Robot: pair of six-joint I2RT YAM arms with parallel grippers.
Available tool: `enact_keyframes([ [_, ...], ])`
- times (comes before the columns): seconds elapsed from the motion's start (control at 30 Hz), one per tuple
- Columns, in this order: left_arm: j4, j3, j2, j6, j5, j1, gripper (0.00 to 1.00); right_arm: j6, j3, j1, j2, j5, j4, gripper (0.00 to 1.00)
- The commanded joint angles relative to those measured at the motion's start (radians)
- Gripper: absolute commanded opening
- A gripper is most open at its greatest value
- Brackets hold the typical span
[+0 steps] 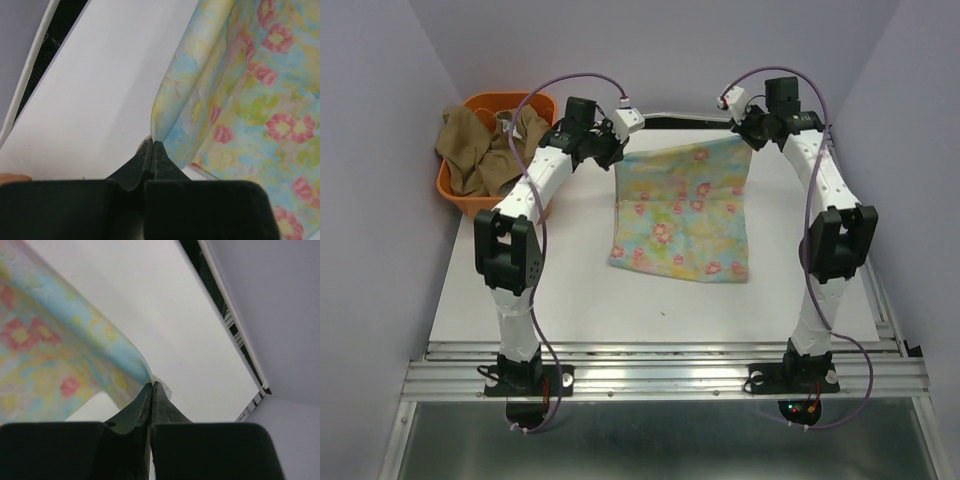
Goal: Fold and stack the skirts
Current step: Fold the skirt
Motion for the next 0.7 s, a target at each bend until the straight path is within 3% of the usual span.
enact_keyframes([
  [0.0, 0.026, -0.163, -0.17, 0.074, 0.004, 0.009, 0.0, -0.016, -0.205, 0.019, -0.209, -0.032, -0.043, 0.01],
  [0.23, 0.066, -0.511, -0.356, 0.14, 0.014, 0.002, 0.0, 0.066, -0.59, 0.101, -0.432, -0.054, -0.032, 0.01],
  [0.4, 0.187, -0.784, -0.469, 0.184, -0.028, -0.012, 0.0, 0.157, -0.788, 0.158, -0.526, -0.052, 0.024, 0.01],
  [0.67, 0.323, -0.979, -0.492, 0.134, -0.074, -0.055, 0.0, 0.194, -0.98, 0.169, -0.546, -0.006, 0.133, 0.01],
])
